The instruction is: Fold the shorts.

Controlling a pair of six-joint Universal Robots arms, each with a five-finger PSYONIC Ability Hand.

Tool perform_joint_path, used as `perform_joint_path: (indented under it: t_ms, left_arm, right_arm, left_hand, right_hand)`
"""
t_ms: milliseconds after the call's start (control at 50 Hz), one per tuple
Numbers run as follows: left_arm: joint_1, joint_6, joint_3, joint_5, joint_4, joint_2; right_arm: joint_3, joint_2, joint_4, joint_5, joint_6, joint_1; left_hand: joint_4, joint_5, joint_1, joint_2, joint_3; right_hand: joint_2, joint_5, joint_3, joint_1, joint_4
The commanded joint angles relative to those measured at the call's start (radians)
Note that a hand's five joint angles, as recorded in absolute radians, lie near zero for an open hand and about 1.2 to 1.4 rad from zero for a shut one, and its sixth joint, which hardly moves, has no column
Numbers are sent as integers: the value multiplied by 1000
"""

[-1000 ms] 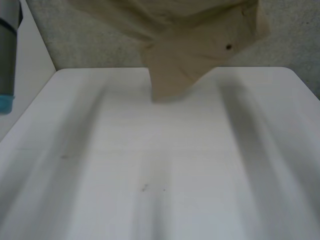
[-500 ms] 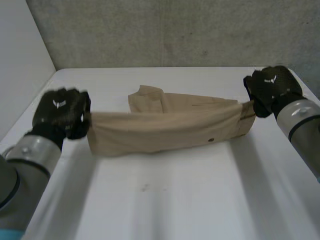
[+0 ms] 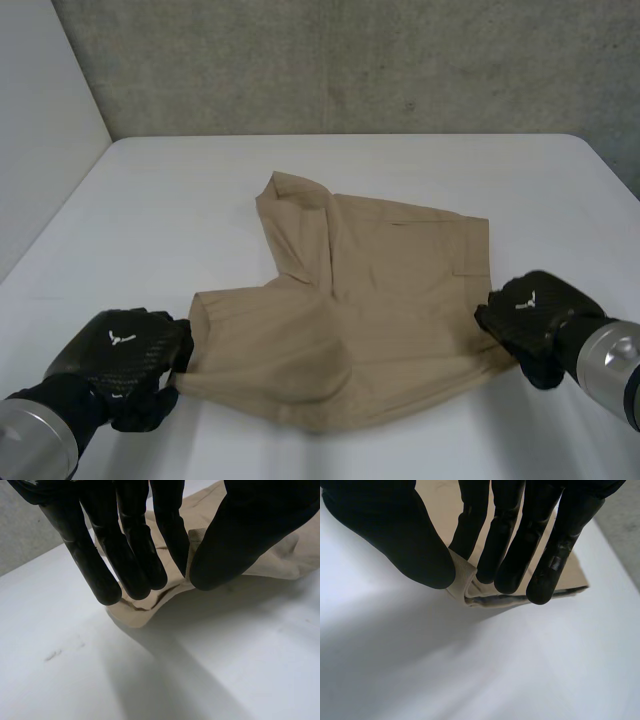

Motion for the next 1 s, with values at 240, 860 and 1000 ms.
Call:
perform_joint_path:
  t_ms: [240, 860, 1000]
  left_arm:
    - [19, 101, -27, 2, 4, -32]
    - [-67, 176, 933, 184, 415, -944]
    - [-66, 201, 1134, 335, 366, -1132]
  right_arm:
    - [69, -7, 95, -8, -115, -1]
    - [75, 96, -132, -42, -52, -28]
    - [77, 119, -152, -42, -46, -26]
  left_hand:
    - [197, 236, 283, 198, 205]
    - [-739, -700, -653, -738, -731]
    - [-662, -624, -577, -662, -655]
  right_hand:
    - [217, 224, 212, 430, 205]
    - [217, 224, 212, 430, 205]
    - [217, 224, 212, 430, 205]
